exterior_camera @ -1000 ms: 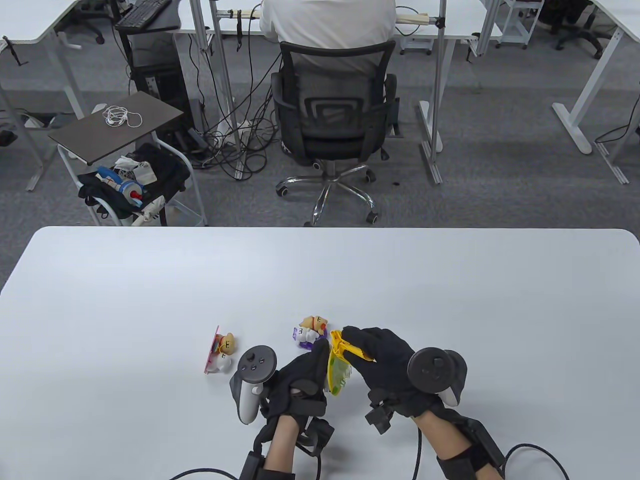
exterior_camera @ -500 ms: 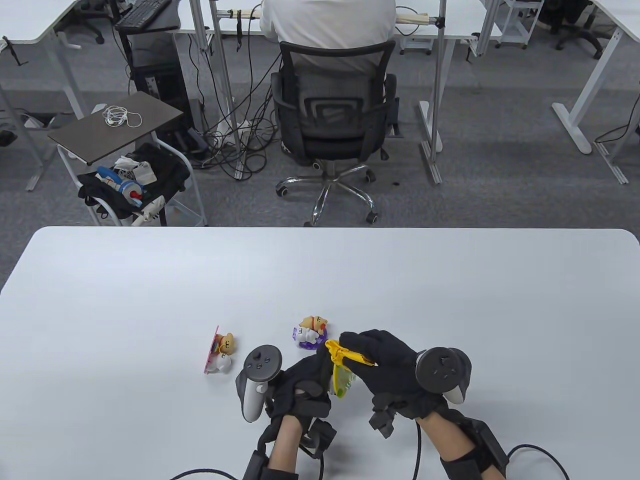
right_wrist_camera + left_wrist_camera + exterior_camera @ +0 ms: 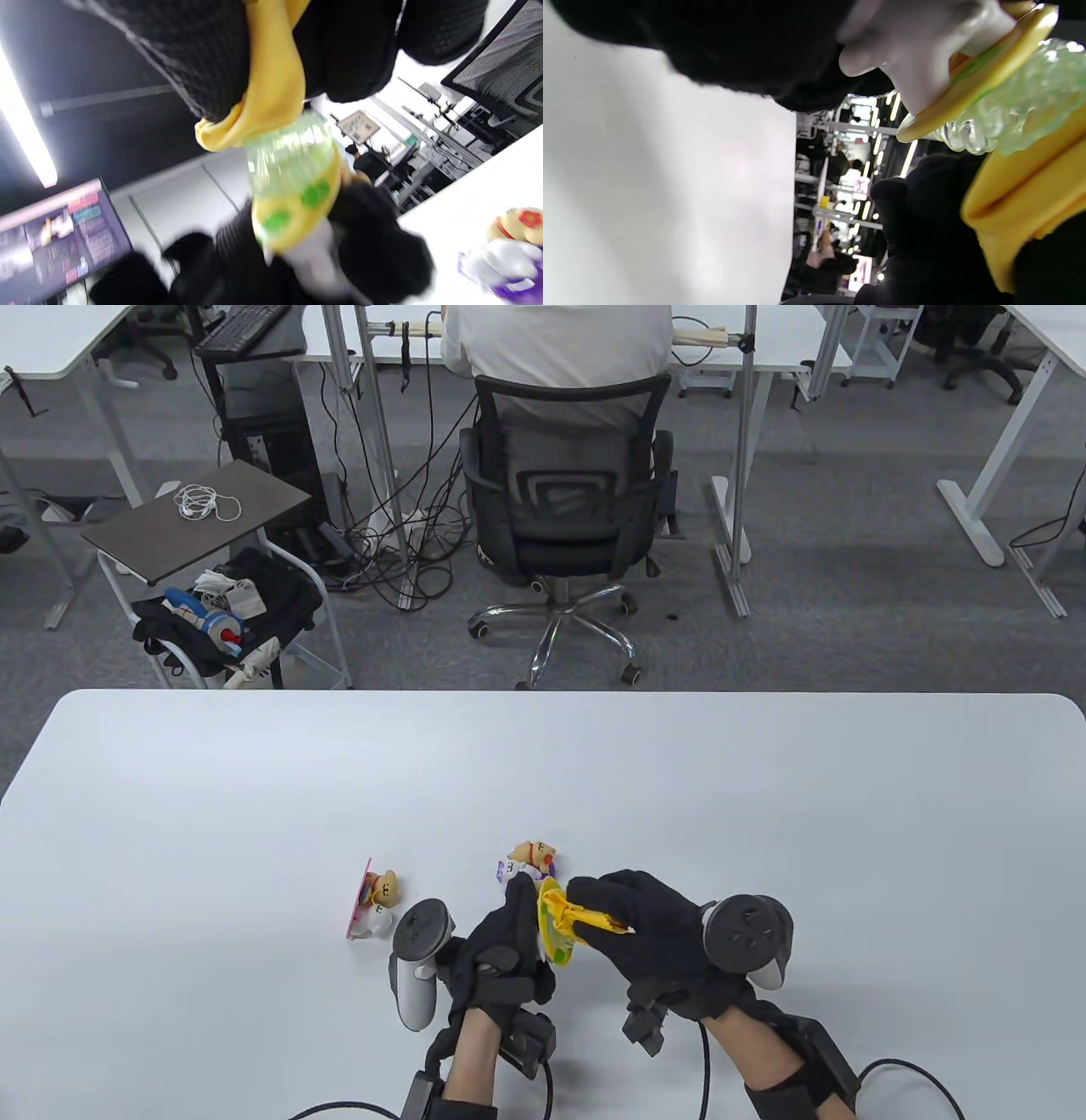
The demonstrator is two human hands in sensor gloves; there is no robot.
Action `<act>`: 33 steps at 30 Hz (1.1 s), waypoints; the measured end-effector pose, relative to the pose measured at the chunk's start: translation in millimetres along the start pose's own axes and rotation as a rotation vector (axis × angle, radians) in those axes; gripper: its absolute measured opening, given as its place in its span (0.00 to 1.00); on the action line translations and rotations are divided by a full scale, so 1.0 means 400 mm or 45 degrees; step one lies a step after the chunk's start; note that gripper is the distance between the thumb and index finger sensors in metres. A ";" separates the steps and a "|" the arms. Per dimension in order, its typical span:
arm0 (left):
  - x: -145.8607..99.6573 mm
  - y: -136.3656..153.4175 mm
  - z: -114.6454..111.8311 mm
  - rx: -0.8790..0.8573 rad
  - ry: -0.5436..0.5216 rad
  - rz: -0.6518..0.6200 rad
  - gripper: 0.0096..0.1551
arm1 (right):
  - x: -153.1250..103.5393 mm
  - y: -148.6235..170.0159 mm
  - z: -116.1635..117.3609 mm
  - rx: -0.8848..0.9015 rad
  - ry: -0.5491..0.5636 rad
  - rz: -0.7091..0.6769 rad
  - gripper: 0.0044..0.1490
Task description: Dust the small ornaments
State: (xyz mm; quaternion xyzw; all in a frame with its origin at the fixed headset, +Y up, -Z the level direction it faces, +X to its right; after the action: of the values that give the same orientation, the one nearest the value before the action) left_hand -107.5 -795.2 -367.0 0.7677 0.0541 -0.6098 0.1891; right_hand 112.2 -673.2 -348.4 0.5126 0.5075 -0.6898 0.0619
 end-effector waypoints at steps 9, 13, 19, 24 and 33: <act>-0.014 -0.014 0.005 0.262 -0.206 0.001 0.43 | -0.014 0.058 0.010 0.156 0.080 0.234 0.30; -0.007 -0.016 -0.025 0.279 -0.112 -0.024 0.43 | -0.014 0.058 0.055 0.148 -0.009 0.314 0.30; 0.006 -0.010 -0.034 -0.073 0.149 -0.079 0.43 | -0.017 0.100 0.030 0.275 0.109 0.392 0.30; 0.009 0.012 -0.020 -0.121 0.082 -0.071 0.35 | -0.016 0.106 0.028 0.549 0.104 0.436 0.30; 0.034 0.048 -0.058 -0.618 0.439 -0.074 0.44 | -0.008 0.076 0.023 0.282 0.005 0.334 0.29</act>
State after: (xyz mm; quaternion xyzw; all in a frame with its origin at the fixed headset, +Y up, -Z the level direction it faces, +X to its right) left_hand -76.7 -806.7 -371.6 0.7905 0.2516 -0.4448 0.3376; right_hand 126.1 -696.2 -365.7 0.5796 0.3571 -0.7265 0.0935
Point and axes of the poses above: the tracker on the back of each hand, its own y axis roughly to the little-finger side, its own x axis roughly from the wrist to the fingertips, z = x × y, the point moved 1 cm from there along x, roughly from the wrist to the fingertips, and after that the axes turned 15 degrees about -x, right-handed, at the moved point
